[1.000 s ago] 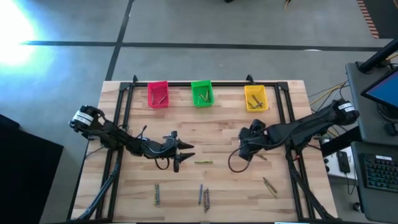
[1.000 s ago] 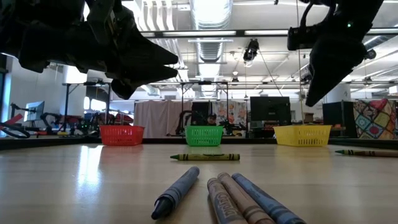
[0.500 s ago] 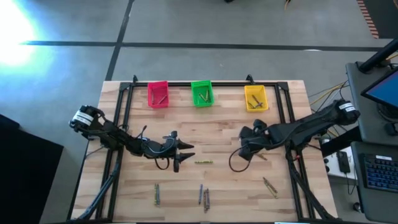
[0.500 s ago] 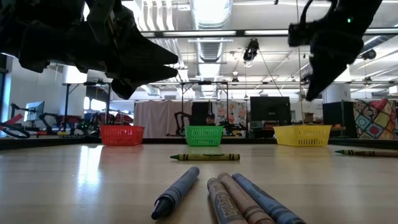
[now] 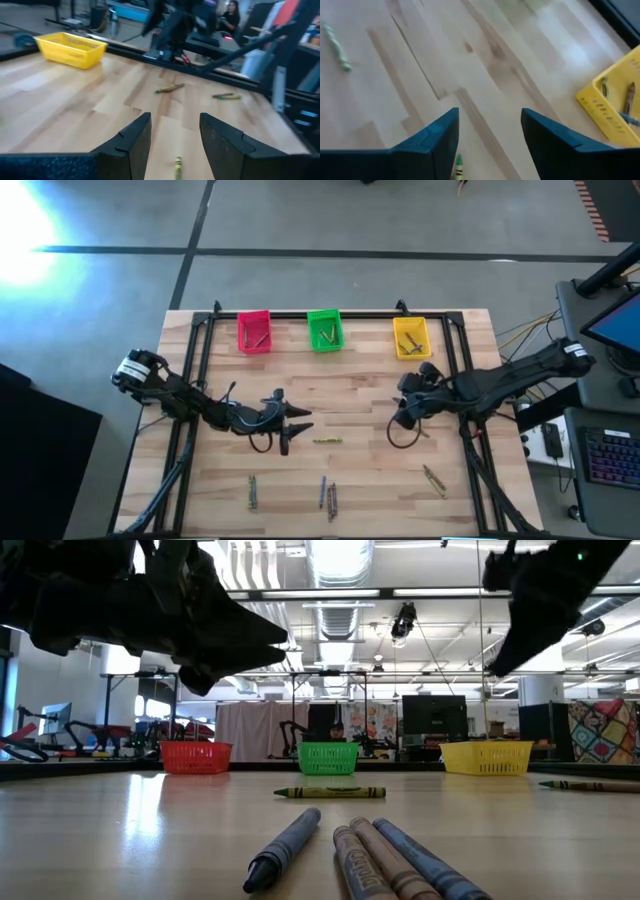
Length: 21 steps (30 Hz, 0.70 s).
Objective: Sort crayons
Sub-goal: Put the green crayon into the yellow basket
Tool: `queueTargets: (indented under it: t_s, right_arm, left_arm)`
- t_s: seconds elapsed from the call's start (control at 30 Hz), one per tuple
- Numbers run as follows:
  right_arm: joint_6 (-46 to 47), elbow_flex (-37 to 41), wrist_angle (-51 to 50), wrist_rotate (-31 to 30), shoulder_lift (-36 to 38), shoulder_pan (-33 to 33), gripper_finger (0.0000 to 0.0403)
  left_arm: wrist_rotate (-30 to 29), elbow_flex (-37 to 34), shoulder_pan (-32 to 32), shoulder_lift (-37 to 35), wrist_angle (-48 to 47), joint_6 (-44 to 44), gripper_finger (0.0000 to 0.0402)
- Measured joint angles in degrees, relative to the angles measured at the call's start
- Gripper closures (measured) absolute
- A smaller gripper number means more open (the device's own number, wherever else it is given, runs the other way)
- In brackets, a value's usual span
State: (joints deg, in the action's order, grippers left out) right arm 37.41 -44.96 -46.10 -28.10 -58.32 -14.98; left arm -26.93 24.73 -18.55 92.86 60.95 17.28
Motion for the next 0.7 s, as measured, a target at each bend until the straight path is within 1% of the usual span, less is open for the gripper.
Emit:
queueTargets:
  t_s: [0.1, 0.2, 0.3, 0.37, 0.47, 0.6, 0.7]
  right_arm:
    - [3.0, 1.2, 0.0, -0.2, -2.0, 0.0, 0.0207]
    - [3.6, 1.3, 2.0, -0.4, -3.8, -0.3, 0.0236]
    - [0.9, 0.0, 2.5, -0.4, -4.4, -0.3, 0.0270]
    - [-1.5, -1.5, 3.3, -0.5, -3.4, -0.3, 0.0288]
    - [-4.0, -3.8, 3.8, -1.0, -0.8, -0.3, 0.0305]
    - [-6.8, -4.2, 3.0, -0.6, 2.1, -0.3, 0.0316]
    - [-5.6, -3.9, -0.7, -0.2, 2.5, -0.4, 0.0318]
  left_arm:
    - [-3.5, 0.0, 0.0, 0.5, 0.0, -0.2, 0.0249]
    - [-3.9, 0.0, 0.0, 1.5, -0.6, -0.1, 0.0249]
    - [-3.9, 0.0, 0.0, 2.7, -0.6, 2.3, 0.0249]
    - [-4.0, 0.0, 0.1, 3.3, -0.5, 4.0, 0.0249]
    - [-5.5, 0.0, 0.3, 3.5, -0.4, 5.2, 0.0249]
    - [-6.7, 0.0, 0.3, 2.9, 0.5, 5.4, 0.0249]
    - [-6.7, 0.0, 0.3, 2.8, 1.6, 5.4, 0.0258]
